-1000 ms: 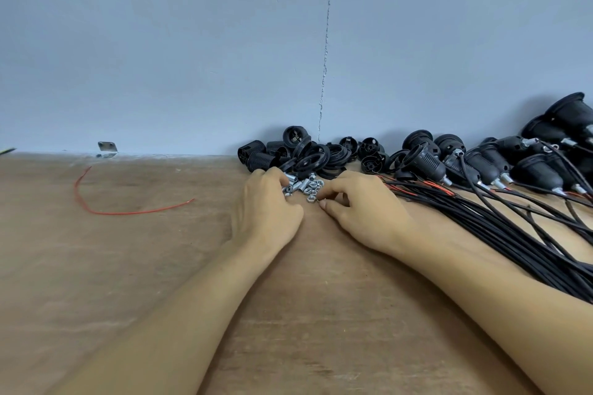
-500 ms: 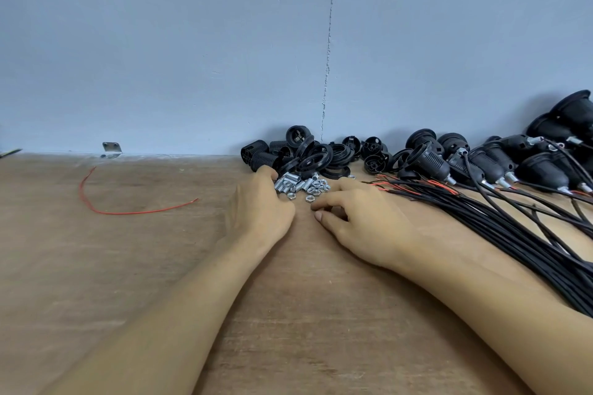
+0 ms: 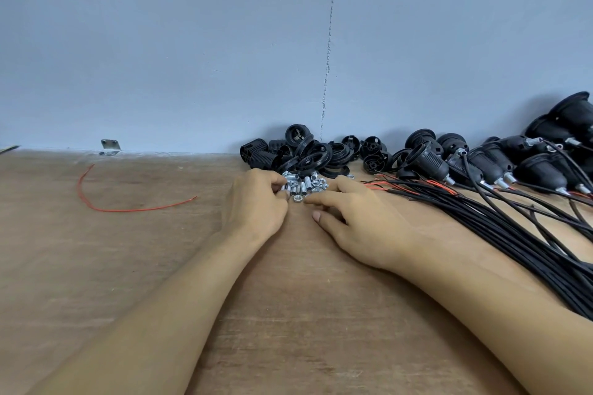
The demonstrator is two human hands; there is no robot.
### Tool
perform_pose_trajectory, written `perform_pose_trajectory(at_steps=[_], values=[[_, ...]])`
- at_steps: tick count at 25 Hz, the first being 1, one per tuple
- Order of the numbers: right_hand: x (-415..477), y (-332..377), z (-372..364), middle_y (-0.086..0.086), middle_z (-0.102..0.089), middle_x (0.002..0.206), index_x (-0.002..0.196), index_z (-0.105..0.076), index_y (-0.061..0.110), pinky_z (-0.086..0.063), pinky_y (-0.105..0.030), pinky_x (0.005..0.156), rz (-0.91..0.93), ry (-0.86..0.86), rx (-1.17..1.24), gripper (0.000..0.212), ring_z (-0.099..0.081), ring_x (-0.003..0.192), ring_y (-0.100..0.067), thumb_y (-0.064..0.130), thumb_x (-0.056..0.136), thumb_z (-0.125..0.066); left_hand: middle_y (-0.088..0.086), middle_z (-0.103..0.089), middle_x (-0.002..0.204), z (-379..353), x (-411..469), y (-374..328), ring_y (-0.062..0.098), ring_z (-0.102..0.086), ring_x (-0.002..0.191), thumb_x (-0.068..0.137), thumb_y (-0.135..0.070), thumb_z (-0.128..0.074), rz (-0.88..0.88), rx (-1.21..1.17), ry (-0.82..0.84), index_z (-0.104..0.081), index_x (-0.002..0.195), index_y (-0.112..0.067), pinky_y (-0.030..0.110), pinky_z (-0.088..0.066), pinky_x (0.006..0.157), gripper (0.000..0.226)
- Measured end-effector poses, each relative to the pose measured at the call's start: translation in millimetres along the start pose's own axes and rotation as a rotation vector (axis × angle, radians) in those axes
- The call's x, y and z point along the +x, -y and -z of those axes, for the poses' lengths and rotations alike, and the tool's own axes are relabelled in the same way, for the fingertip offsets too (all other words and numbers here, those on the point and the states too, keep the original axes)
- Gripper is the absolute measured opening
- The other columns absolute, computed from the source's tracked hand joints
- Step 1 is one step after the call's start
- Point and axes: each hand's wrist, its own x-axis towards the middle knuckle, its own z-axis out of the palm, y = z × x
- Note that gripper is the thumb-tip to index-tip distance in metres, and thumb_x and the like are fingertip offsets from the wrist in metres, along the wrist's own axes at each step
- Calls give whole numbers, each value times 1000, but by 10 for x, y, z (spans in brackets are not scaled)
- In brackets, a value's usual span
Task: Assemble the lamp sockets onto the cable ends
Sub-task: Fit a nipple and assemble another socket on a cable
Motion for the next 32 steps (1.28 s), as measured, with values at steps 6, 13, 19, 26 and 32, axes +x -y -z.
perform_pose_trajectory(at_steps=[6,13,19,26,32], values=[[2,5,5,2,-50,111,138,-57,31,-36,-26,92,16,45,-37,38,-47,106,-14,41,102,-48,-6,-76,88,9,10,28,16,-70,85,85,-25,-80,-7,-40,-32,-78,85,-29,32,-56,80,5],[-14,-32,19,3,-52,111,128,-63,28,-45,-33,92,-45,19,40,32,-52,100,-12,37,100,-52,-11,-67,69,18,-2,70,10,-66,70,81,-11,-76,23,-72,-93,-65,76,-26,22,-43,59,19],[-2,-29,53,10,-62,96,126,-66,26,-39,-11,75,-101,-145,201,31,-56,78,-2,29,96,-63,-13,-68,73,26,-79,-53,0,-61,63,82,-7,-77,-149,-332,-77,-62,79,-35,6,-43,59,32],[4,-111,118,13,-73,80,100,-78,23,-42,-11,68,-241,-195,599,11,-60,68,6,23,90,-73,-20,-72,84,-42,-203,-157,1,-55,60,81,-17,-82,-296,-416,60,-67,84,-43,6,-41,58,31],[21,-225,137,5,-74,75,85,-75,25,-53,-27,73,-387,-312,642,4,-63,68,-1,29,87,-76,-13,-51,98,-53,-203,-156,9,-49,98,90,-34,-74,-354,48,130,-76,113,-33,27,-43,81,23]])
